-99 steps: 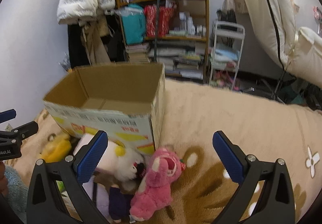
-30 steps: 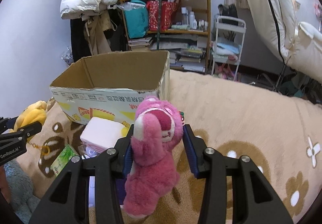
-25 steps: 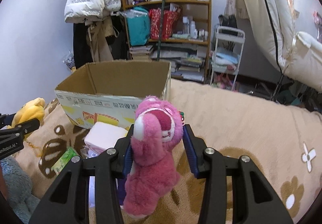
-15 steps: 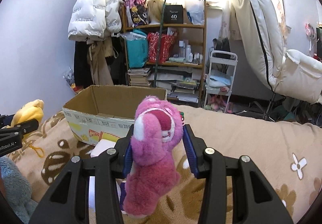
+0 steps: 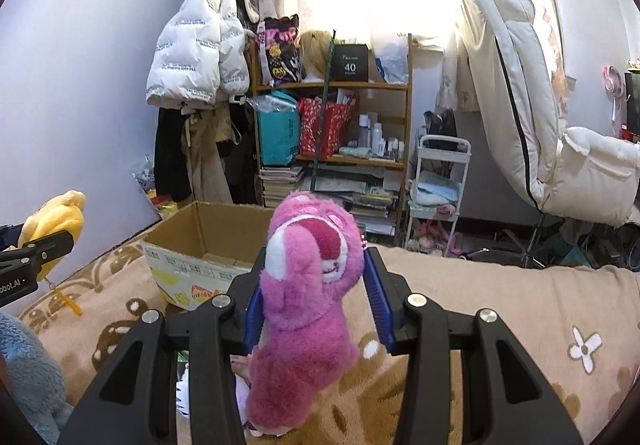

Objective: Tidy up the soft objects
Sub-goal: 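Lift both plushes and drop them into the cardboard box, opening both tools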

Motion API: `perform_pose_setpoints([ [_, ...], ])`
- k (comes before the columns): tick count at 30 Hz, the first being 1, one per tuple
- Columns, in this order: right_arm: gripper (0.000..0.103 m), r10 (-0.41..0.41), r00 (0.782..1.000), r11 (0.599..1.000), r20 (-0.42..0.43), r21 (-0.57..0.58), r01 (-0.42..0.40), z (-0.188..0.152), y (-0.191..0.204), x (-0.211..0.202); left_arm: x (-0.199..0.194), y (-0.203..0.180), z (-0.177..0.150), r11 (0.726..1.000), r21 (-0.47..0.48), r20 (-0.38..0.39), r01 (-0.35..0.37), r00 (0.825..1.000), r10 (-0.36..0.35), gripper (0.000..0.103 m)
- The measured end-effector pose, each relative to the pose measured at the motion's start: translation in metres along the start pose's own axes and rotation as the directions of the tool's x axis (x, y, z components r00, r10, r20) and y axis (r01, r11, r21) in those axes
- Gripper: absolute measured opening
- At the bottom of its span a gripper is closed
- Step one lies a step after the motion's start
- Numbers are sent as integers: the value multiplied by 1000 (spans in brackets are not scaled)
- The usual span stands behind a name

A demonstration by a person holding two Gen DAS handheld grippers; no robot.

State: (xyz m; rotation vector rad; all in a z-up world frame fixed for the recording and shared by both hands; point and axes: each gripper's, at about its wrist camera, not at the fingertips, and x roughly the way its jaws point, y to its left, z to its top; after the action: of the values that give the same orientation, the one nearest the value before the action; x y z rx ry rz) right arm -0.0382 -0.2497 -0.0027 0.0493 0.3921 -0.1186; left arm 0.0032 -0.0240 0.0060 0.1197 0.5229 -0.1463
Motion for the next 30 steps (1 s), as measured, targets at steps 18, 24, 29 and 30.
perform_pose_setpoints([
  [18,47,-9,998,1000,60,3,9,32,-7,14,3,-20,38,997,47,53,63,996,-65,53],
  [24,47,-6,996,999,90,37,2,51,-21,27,7,-26,72,996,68,122,63,990,-71,53],
  [29,48,5,993,1000,116,8,-6,70,-18,41,24,-28,97,996,64,150,61,986,-70,53],
  [30,48,10,993,1000,120,8,-11,72,-17,44,28,-29,100,996,63,152,59,986,-68,53],
])
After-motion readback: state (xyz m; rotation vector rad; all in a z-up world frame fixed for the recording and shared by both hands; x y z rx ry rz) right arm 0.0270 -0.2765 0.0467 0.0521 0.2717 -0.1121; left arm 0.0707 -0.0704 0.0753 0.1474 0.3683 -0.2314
